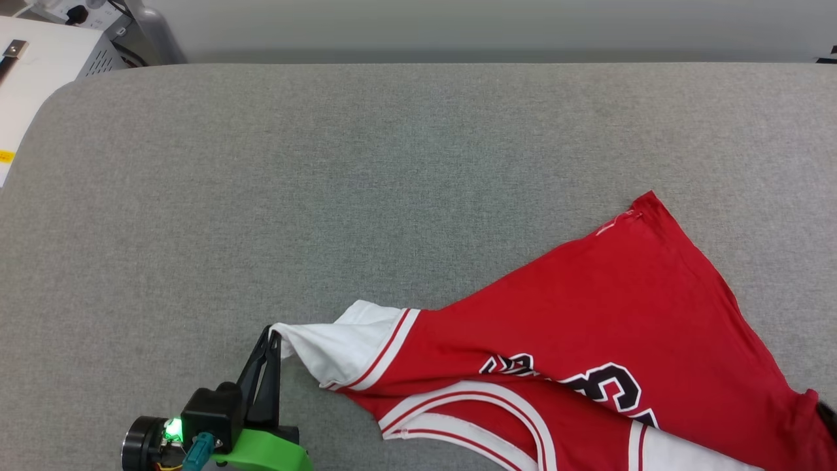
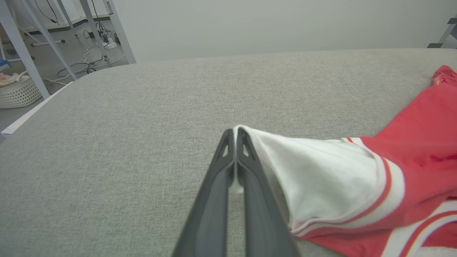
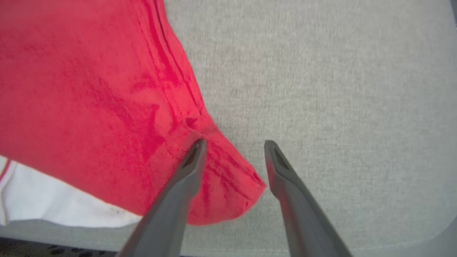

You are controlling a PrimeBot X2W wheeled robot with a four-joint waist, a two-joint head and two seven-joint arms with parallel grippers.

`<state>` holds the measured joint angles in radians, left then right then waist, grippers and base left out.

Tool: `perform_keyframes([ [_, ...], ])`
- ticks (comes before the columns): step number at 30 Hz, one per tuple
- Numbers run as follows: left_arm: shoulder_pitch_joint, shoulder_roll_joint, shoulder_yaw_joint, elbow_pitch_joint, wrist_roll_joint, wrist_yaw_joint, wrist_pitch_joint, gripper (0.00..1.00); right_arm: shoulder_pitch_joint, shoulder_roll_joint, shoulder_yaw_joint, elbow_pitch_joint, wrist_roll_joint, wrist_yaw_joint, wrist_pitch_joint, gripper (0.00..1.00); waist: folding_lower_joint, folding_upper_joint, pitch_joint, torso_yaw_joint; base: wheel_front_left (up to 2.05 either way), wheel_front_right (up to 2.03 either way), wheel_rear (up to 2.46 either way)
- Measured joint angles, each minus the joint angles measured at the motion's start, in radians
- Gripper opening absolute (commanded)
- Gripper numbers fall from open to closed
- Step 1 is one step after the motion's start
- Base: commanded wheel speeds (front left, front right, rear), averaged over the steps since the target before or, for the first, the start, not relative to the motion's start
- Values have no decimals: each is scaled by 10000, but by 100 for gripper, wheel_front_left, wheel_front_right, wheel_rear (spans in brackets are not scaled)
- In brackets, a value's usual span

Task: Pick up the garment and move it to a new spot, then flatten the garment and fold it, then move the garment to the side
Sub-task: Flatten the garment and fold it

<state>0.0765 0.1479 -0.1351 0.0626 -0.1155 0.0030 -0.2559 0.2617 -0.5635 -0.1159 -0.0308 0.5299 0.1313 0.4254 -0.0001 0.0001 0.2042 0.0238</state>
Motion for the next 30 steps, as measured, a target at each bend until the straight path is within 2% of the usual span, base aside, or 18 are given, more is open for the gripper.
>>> perform_keyframes([
  [6,-232,-15,-92,-121,27,-73,0,0,-1435,-171,-894,-1264,31,0,-395,100,0,0,174,116,0,0,0],
  [12,-727,-144,-253,-247,107,-163,0,0,-3185,-1087,-560,-1776,180,0,230,100,0,0,550,383,0,0,0],
  [17,-1181,-295,-441,-320,186,-257,0,0,-4919,-2092,980,-1572,926,0,2040,100,1,0,980,676,0,0,0],
  [22,-1482,-468,-610,-349,199,-263,0,0,-6407,-2719,2648,-895,1657,0,3896,100,1,0,1385,1041,0,0,0],
  [30,-1813,-617,-771,-428,253,-265,0,0,-8403,-2683,4972,447,1868,0,4949,100,2,0,2045,1450,0,0,0],
])
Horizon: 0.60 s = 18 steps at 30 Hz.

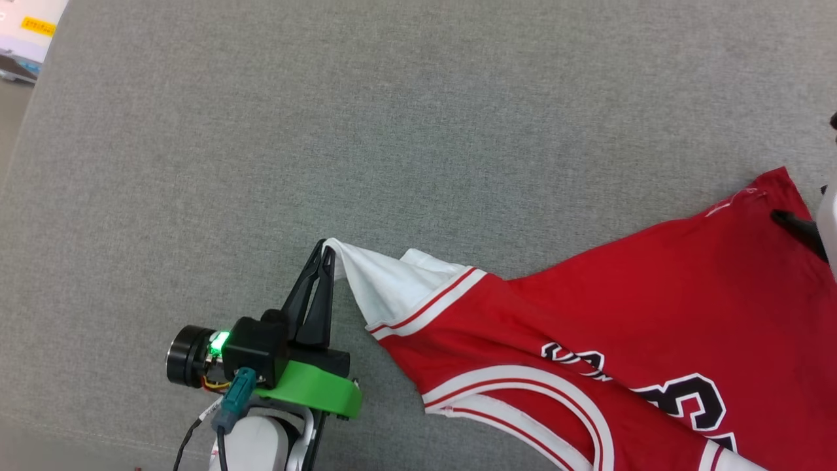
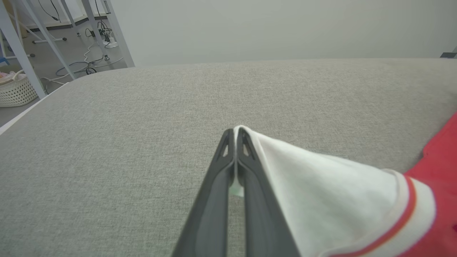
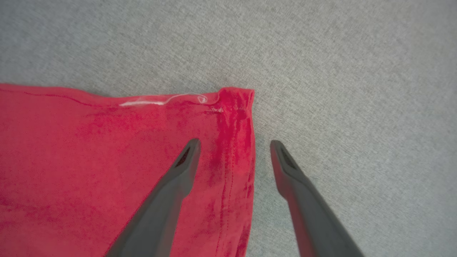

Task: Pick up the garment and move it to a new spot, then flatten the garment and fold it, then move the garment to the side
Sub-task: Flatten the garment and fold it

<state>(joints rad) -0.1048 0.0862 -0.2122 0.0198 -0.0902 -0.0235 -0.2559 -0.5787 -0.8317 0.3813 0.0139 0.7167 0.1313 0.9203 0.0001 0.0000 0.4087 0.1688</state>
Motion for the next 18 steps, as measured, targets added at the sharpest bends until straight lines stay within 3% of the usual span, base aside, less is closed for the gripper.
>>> perform_keyframes([
  [5,-215,-77,-107,-10,40,-4,0,0,-433,44,1204,1106,-151,0,-203,100,0,0,354,218,0,0,0],
  [10,-295,-142,-161,13,61,-65,0,0,-602,-314,1900,1534,209,-6,-476,100,-1,0,504,379,0,0,0],
  [12,-294,-146,-117,17,61,-63,0,0,-657,-364,2031,1630,426,-6,-708,15,-1,0,496,351,0,0,0],
  [13,-293,-146,-102,25,61,-63,0,0,-669,-378,2065,1684,495,-6,-842,0,-1,0,477,331,0,0,0],
  [18,-247,-138,-2,79,96,-63,0,0,-801,-224,2349,1910,621,-2,-1848,0,-1,0,204,145,0,0,0],
])
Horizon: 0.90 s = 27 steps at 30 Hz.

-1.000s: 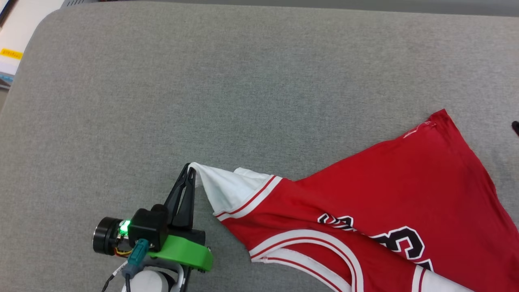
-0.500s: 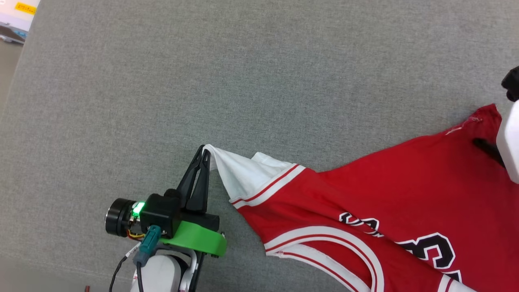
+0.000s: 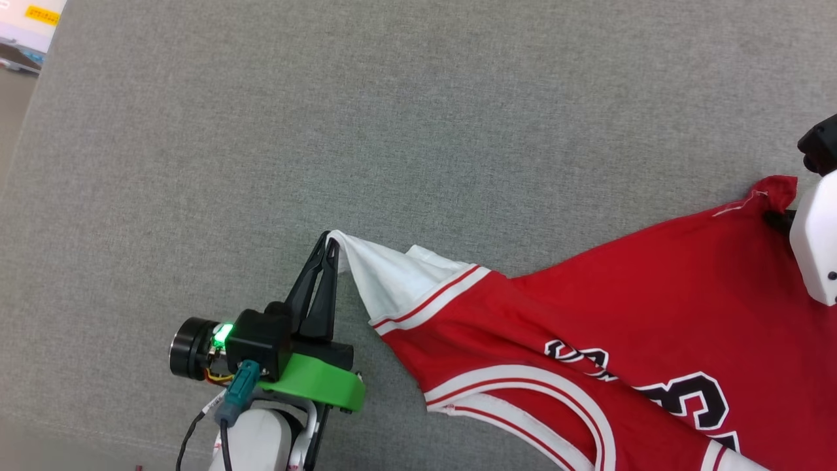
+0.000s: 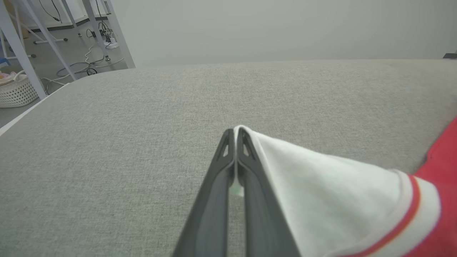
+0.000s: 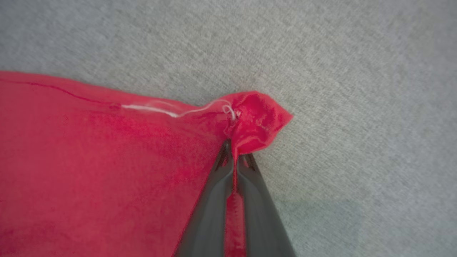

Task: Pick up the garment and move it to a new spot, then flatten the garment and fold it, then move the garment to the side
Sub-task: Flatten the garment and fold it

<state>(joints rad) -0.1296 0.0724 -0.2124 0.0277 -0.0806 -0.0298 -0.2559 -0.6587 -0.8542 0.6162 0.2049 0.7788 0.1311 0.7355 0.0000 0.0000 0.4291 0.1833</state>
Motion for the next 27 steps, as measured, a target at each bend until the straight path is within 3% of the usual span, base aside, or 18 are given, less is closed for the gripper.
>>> perform_keyframes([
  [4,106,38,92,2,23,0,0,0,-31,159,86,-19,-25,4,-1026,0,1,0,-356,-167,0,0,0],
  [5,206,146,171,-36,67,-2,0,0,-100,105,104,-109,-113,4,-1732,0,0,0,-695,-282,0,0,0],
  [14,13,644,343,-466,228,-150,0,0,-185,-98,-441,-568,-134,4,-3306,0,0,0,-1747,-639,0,0,0],
  [27,-4079,1693,581,-723,267,-723,234,0,-1219,357,-2266,-1513,-805,4,-4236,0,0,0,-1814,-1318,0,0,0],
])
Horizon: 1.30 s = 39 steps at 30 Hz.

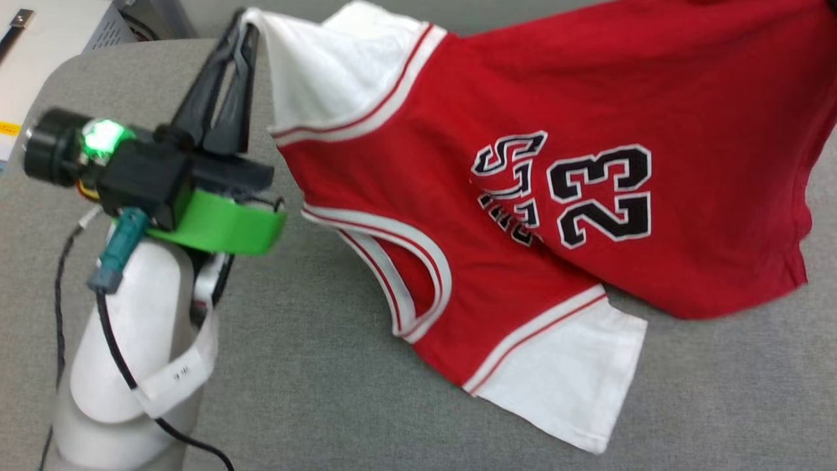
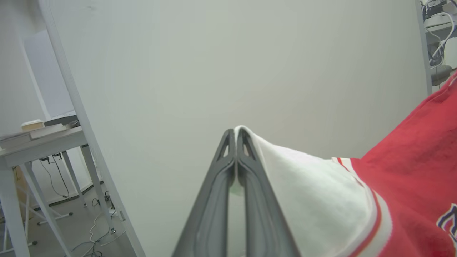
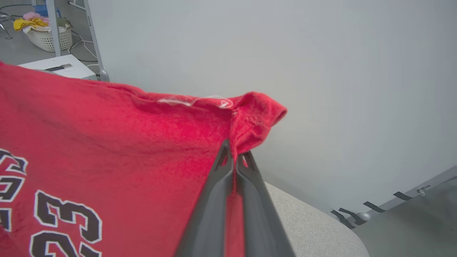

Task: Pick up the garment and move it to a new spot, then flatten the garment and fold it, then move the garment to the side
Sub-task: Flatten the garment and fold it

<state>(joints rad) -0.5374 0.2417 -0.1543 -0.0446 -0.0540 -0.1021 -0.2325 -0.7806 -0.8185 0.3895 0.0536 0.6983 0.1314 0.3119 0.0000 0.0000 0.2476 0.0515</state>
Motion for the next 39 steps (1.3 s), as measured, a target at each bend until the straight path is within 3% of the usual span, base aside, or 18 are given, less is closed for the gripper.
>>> perform_keyframes([
  [5,-2055,462,44,44,-173,-100,343,0,-1173,309,-523,-132,-303,0,56,0,0,0,547,-110,0,0,0],
  [11,-5279,468,290,832,-1615,-207,926,0,-3496,836,-995,274,-926,0,63,0,1,0,1503,-238,0,0,0],
  [17,-8527,1528,-245,1887,-1442,-259,1108,0,-6346,1707,-1329,1574,-1946,0,-598,0,1,0,2555,-390,0,0,0],
  [26,-12325,1847,-1302,4612,-1678,-263,826,0,-9427,2255,-757,3902,-2955,0,-1613,0,2,0,3688,-565,0,0,0],
  [33,-14051,1791,-2040,6176,-1791,-263,313,0,-10755,2573,-17,5396,-3022,-2,-2213,0,1,0,4067,-658,0,0,0],
  [39,-14066,1818,-2560,7035,-2031,-263,-50,0,-10718,2847,769,6155,-2635,0,-2826,0,1,0,4259,-746,0,0,0],
])
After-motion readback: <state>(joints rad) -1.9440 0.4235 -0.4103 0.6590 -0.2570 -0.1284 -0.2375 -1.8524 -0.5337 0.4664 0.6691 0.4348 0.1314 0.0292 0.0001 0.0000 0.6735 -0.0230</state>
